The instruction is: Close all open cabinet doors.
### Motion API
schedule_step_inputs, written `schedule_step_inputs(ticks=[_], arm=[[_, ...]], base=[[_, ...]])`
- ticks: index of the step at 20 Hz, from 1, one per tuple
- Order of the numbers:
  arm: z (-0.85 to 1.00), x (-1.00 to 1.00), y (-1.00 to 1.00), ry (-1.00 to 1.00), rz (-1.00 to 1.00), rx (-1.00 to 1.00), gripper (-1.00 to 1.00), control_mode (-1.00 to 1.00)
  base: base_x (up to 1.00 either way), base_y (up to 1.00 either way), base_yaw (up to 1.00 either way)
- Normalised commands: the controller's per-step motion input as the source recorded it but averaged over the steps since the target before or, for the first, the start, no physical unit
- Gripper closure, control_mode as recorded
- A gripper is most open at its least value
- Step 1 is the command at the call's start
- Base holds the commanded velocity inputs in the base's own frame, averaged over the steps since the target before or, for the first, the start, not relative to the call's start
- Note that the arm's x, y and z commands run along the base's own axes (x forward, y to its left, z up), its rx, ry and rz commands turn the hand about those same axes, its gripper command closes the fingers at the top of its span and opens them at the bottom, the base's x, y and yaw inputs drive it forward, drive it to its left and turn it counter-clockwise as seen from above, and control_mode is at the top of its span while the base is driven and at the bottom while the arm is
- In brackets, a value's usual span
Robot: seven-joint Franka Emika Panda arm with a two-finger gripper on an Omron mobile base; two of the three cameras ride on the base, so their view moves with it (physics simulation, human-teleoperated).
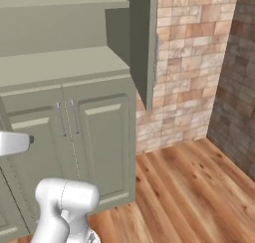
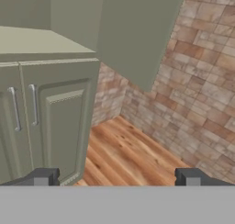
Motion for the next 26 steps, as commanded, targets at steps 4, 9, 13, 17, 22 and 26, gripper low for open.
schedule_step_inputs(ticks=[4, 9, 13, 17, 22, 26], arm=[[0.0, 0.0, 0.0, 0.0, 0.0, 0.0, -1.0, 1.0], [0.0, 0.0, 0.0, 0.0, 0.0, 0.0, -1.0, 1.0], [0.0, 0.0, 0.0, 0.0, 0.0, 0.0, -1.0, 1.0], [0.0, 0.0, 0.0, 0.0, 0.0, 0.0, -1.0, 1.0], [0.0, 0.0, 0.0, 0.0, 0.0, 0.0, -1.0, 1.0], [0.0, 0.0, 0.0, 0.0, 0.0, 0.0, -1.0, 1.0]], base=[[-0.03, -0.22, 0.0], [0.01, -0.46, 0.04], [-0.01, -0.7, 0.09], [-0.16, -0.82, 0.12], [-0.26, -0.77, 0.14], [-0.3, -0.78, 0.15]])
